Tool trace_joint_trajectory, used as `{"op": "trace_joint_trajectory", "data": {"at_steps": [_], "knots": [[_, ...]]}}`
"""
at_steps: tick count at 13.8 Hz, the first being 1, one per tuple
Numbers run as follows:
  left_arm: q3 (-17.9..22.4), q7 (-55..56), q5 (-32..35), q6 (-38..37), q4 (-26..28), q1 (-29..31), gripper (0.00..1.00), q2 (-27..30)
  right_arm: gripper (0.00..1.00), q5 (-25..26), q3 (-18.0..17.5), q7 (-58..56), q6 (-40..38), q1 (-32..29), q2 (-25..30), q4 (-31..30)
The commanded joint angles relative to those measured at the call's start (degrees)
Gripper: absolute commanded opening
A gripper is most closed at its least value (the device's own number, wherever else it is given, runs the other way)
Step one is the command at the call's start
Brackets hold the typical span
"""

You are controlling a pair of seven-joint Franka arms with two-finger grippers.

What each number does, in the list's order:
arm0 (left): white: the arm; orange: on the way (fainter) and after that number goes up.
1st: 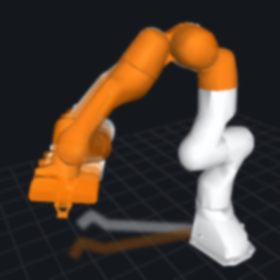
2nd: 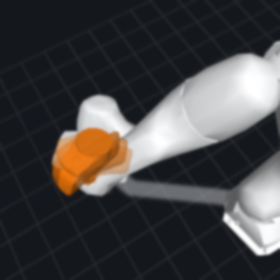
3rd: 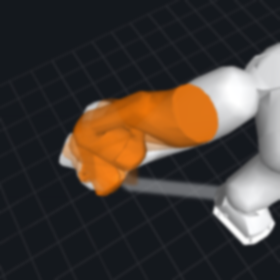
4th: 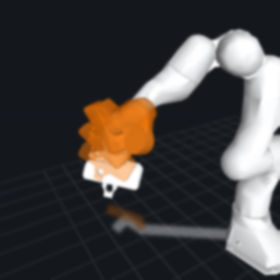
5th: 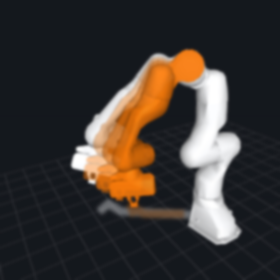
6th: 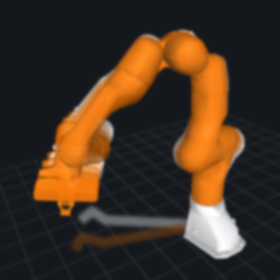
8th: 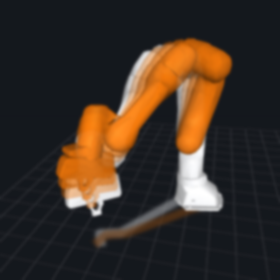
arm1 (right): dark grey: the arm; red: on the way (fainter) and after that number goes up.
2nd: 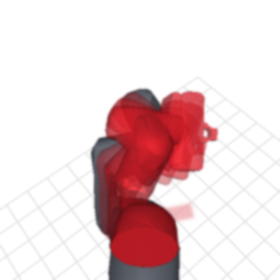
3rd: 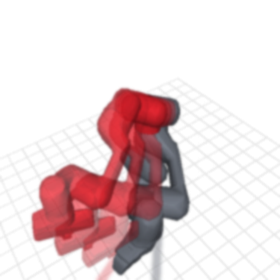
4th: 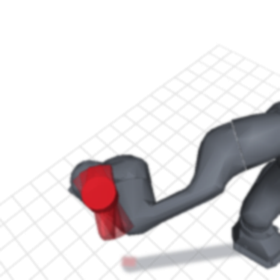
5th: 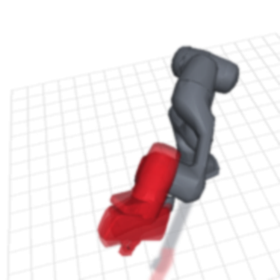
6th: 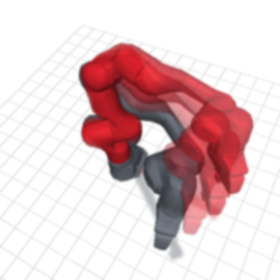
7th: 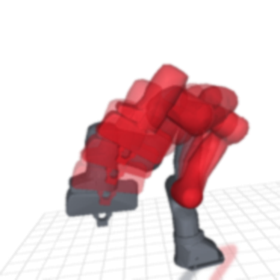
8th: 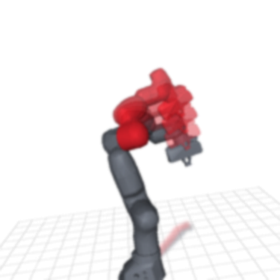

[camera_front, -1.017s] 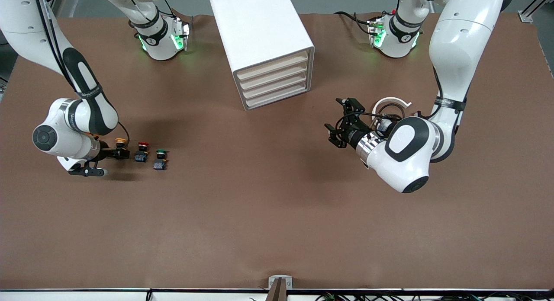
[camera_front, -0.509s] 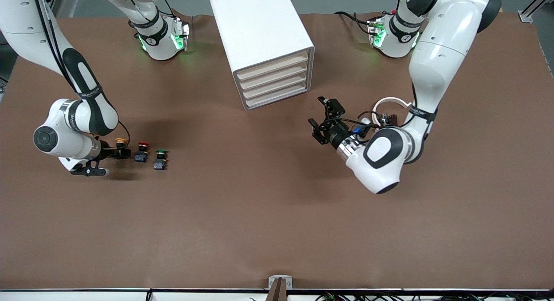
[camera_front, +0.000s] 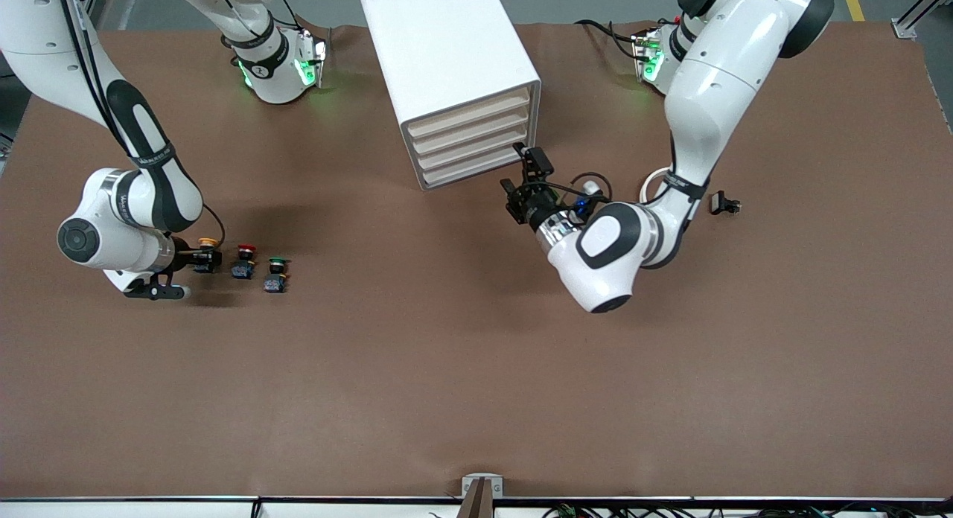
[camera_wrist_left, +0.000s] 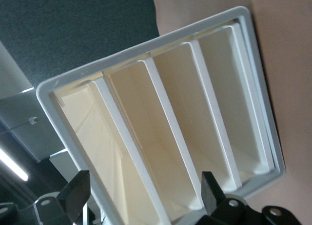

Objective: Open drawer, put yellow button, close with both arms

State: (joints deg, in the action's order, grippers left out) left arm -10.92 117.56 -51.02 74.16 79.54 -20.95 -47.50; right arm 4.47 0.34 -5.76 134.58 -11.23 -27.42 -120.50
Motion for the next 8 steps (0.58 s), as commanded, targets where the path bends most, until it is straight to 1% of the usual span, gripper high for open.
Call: {"op": "trace_joint_trajectory", "data": {"at_steps": [1, 2, 4, 5, 6, 7, 8], "knots": [[0.64, 6.34, -1.27, -0.42, -1.41, -1.37, 1.0, -1.97, 0.2, 0.98, -0.34, 0.31, -1.15, -0.28, 0.43, -0.01], [0.64, 8.97, -1.27, -0.42, -1.5, -1.9, 1.0, -2.06, 0.18, 0.98, -0.43, 0.31, -2.2, -0.28, 0.43, 0.52], [0.64, 12.5, -1.45, -0.51, -1.5, -2.52, 0.99, -2.15, 0.18, 0.89, -0.52, 0.4, -4.14, -0.19, 0.78, 1.57], [0.55, 13.65, -1.89, -0.51, -1.5, -2.61, 0.88, -2.15, 0.18, 0.8, -0.52, 0.4, -5.54, 0.5, 1.13, 2.28], [0.55, 14.35, -2.15, -0.6, -1.5, -3.22, 0.83, -2.15, 0.18, 0.8, -0.52, 0.49, -7.47, 0.95, 1.4, 3.15], [0.46, 15.14, -2.15, -0.77, -1.5, -3.4, 0.81, -2.07, 0.18, 0.8, -0.52, 0.92, -9.75, 1.12, 1.83, 4.03], [0.2, 15.85, -2.33, -0.86, -1.58, -3.49, 0.74, -1.89, 0.18, 0.8, -0.52, 1.71, -12.38, 1.82, 2.62, 5.17]]}}
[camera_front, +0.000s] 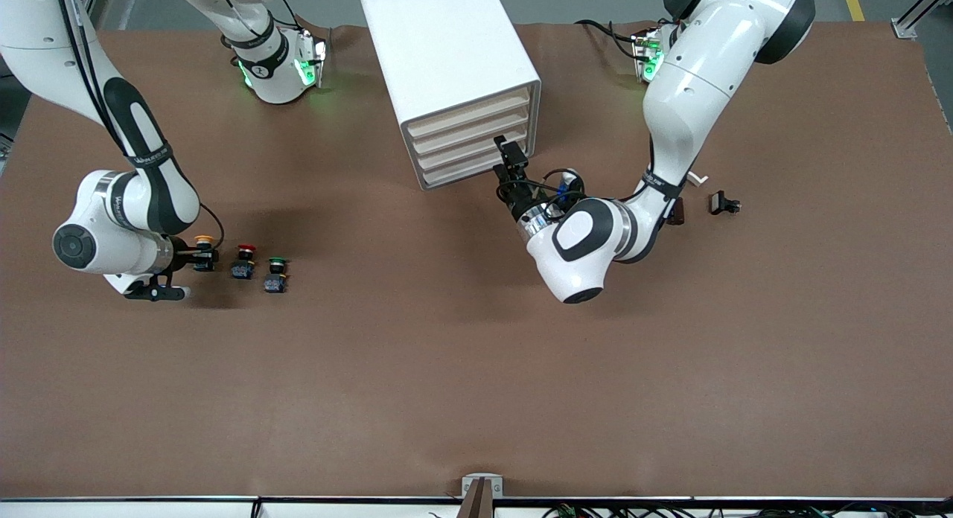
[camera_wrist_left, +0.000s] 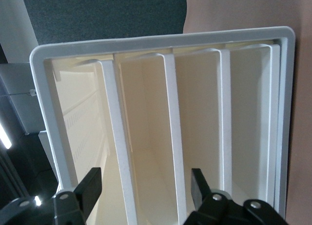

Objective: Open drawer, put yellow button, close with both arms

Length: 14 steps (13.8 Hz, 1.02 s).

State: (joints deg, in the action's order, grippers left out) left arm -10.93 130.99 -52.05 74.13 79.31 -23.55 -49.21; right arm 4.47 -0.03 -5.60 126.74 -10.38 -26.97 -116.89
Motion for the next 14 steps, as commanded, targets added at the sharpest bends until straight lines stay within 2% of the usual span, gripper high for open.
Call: {"op": "trace_joint_trajectory", "data": {"at_steps": [1, 4, 5, 8, 11, 14], "knots": [[0.21, 2.77, -1.82, -0.83, -1.35, -1.41, 0.73, -0.01, 0.18, 0.8, -0.14, 2.69, -7.35, 1.76, 2.8, 2.79], [0.21, 2.78, -2.62, -1.01, -1.52, -3.96, 0.71, 0.16, 0.19, 0.8, -0.14, 5.59, -15.09, 3.87, 5.87, 6.74], [0.21, 2.78, -2.62, -1.18, -1.7, -4.14, 0.63, 0.16, 0.19, 0.8, -0.14, 7.52, -18.34, 4.49, 5.97, 8.59], [0.21, 4.08, -2.71, -1.27, -1.7, -5.36, 0.54, 0.16, 0.19, 0.8, -0.23, 12.35, -26.35, 7.64, 7.36, 12.55], [0.12, 6.02, -2.71, -1.36, -1.7, -5.9, 0.48, 0.25, 0.19, 0.8, -0.23, 21.83, -32.06, 13.0, 10.7, 13.52], [-0.93, 6.2, -2.71, -1.36, -1.7, -6.25, 0.47, 0.34, 0.19, 0.45, -0.32, 32.11, -37.95, 18.97, 12.73, 15.28]]}}
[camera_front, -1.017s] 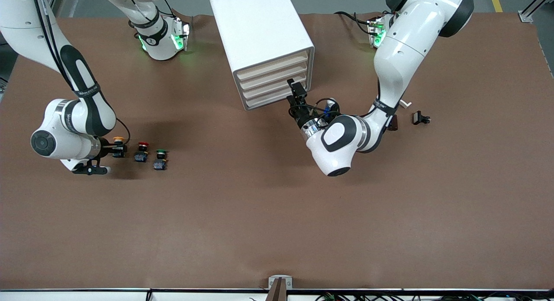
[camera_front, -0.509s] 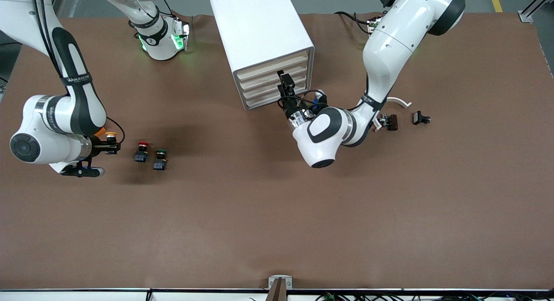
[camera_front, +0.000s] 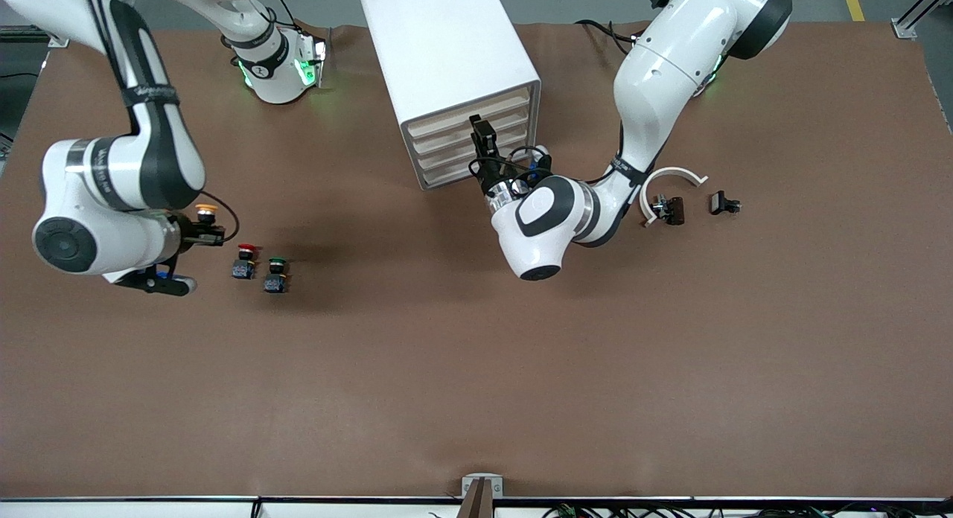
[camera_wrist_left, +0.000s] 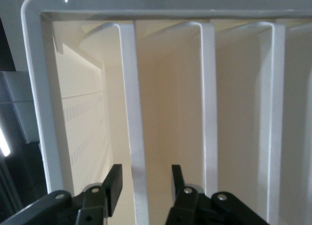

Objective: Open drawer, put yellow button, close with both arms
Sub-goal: 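Lift the yellow button with the right gripper and carry it to the drawer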

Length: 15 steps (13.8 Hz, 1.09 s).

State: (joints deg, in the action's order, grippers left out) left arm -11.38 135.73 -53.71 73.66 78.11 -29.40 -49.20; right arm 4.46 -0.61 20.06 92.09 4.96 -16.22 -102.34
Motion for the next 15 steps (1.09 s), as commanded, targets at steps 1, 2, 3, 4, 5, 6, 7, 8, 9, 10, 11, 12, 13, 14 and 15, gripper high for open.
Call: {"op": "trace_joint_trajectory", "data": {"at_steps": [1, 2, 3, 4, 5, 6, 7, 8, 9, 10, 11, 12, 13, 14, 15], "knots": [[-0.58, 1.56, -1.05, -0.89, -0.5, -0.49, 0.44, 0.33, 0.19, 0.29, 0.26, 10.57, -5.41, 6.0, 2.16, 1.96], [-0.58, 1.56, -1.05, -0.89, -0.5, -0.57, 0.37, 0.33, 0.19, 0.28, 0.26, 14.35, -7.0, 8.29, 2.16, 2.84], [-0.58, 1.56, -1.14, -0.89, -0.41, -0.57, 0.31, 0.33, 0.19, -0.32, 0.26, 17.61, -7.36, 10.31, 2.25, 3.02], [-0.58, 1.82, -1.14, -0.89, -0.41, -0.75, 0.24, 0.33, 0.19, -1.11, 0.26, 20.51, -7.97, 11.98, 2.34, 3.11], [-0.58, 2.26, -1.05, -0.89, -0.41, -0.75, 0.19, 0.33, 0.19, -2.34, 0.26, 24.28, -8.59, 13.91, 2.34, 3.9], [-0.49, 2.43, -1.05, -0.89, -0.41, -0.66, 0.11, 0.33, 0.19, -3.14, 0.26, 27.89, -9.47, 16.37, 2.25, 4.95], [-0.49, 2.44, -1.05, -0.89, -0.41, -0.57, 0.09, 0.25, 0.19, -3.58, 0.26, 31.06, -9.65, 18.4, 2.16, 5.65], [-0.31, 2.52, -0.96, -0.89, -0.41, -0.4, 0.09, 0.24, 0.19, -4.89, 0.26, 34.92, -9.65, 20.85, 2.16, 6.44], [-0.14, 2.78, -0.96, -0.89, -0.41, -0.05, 0.08, 0.24, 0.19, -6.47, 0.26, 39.22, -9.65, 22.97, 1.99, 7.58], [0.04, 2.79, -0.96, -0.89, -0.5, 0.56, 0.08, 0.33, 0.19, -8.22, 0.26, 43.7, -9.65, 24.81, 1.81, 8.64], [0.04, 2.79, -0.96, -0.89, -0.5, 1.35, 0.08, 0.33, 0.19, -10.07, 0.35, 47.75, -9.65, 26.31, 1.72, 9.87], [0.13, 2.79, -0.96, -0.8, -0.59, 1.62, 0.08, 0.25, 0.19, -11.57, 0.26, 52.23, -9.56, 27.54, 1.37, 11.53], [0.74, 2.79, -0.96, -0.8, -1.11, 2.23, 0.09, 0.24, 0.19, -13.23, 0.26, 55.66, -9.3, 28.86, 0.85, 12.77], [0.92, 2.79, -0.96, -0.8, -1.73, 2.67, 0.09, 0.24, 0.19, -15.69, 0.26, 57.87, -8.86, 29.75, 0.58, 13.56], [0.92, 2.79, -0.96, -0.62, -1.82, 3.55, 0.09, 0.24, 0.19, -18.23, 0.35, 59.9, -8.77, 30.71, 0.41, 14.53]]}}
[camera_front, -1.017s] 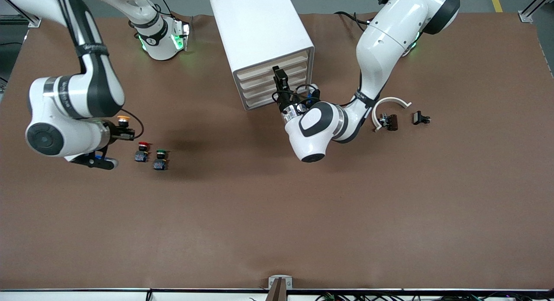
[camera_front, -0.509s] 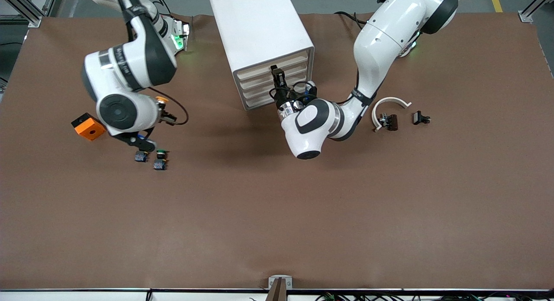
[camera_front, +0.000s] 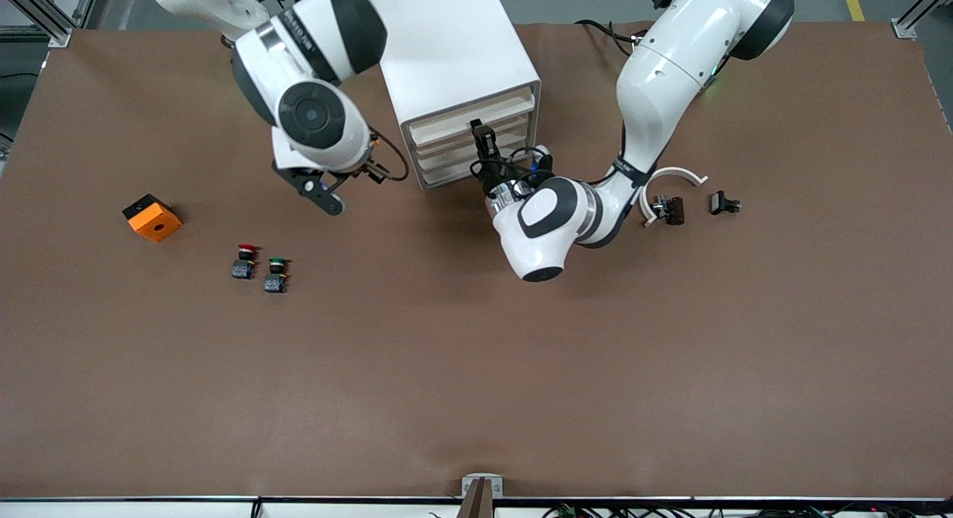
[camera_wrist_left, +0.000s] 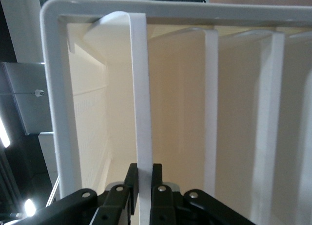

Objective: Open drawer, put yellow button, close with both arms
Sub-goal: 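Lift the yellow button with the right gripper and carry it to the drawer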

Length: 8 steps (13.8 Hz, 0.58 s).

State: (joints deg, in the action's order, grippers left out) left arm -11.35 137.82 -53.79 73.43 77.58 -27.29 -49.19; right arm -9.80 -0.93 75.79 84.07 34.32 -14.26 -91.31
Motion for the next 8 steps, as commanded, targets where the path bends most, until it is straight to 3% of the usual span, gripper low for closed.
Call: {"op": "trace_joint_trajectory", "data": {"at_steps": [1, 3, 8], "knots": [[0.89, 0.69, -0.88, -0.31, -1.46, 2.24, 0.09, 0.23, 0.19, -6.35, 0.76, 6.71, -0.49, 1.45, -2.09, 4.81], [0.89, 0.61, -0.88, -0.31, -2.51, 3.82, 0.09, 0.06, 0.2, -8.82, 0.76, 11.29, 1.35, 1.88, -2.97, 6.23], [0.89, -0.62, -0.97, 0.39, -3.31, 7.69, 0.09, 0.05, 0.2, -9.01, 0.67, 24.12, 10.92, 6.97, -6.13, 6.23]]}}
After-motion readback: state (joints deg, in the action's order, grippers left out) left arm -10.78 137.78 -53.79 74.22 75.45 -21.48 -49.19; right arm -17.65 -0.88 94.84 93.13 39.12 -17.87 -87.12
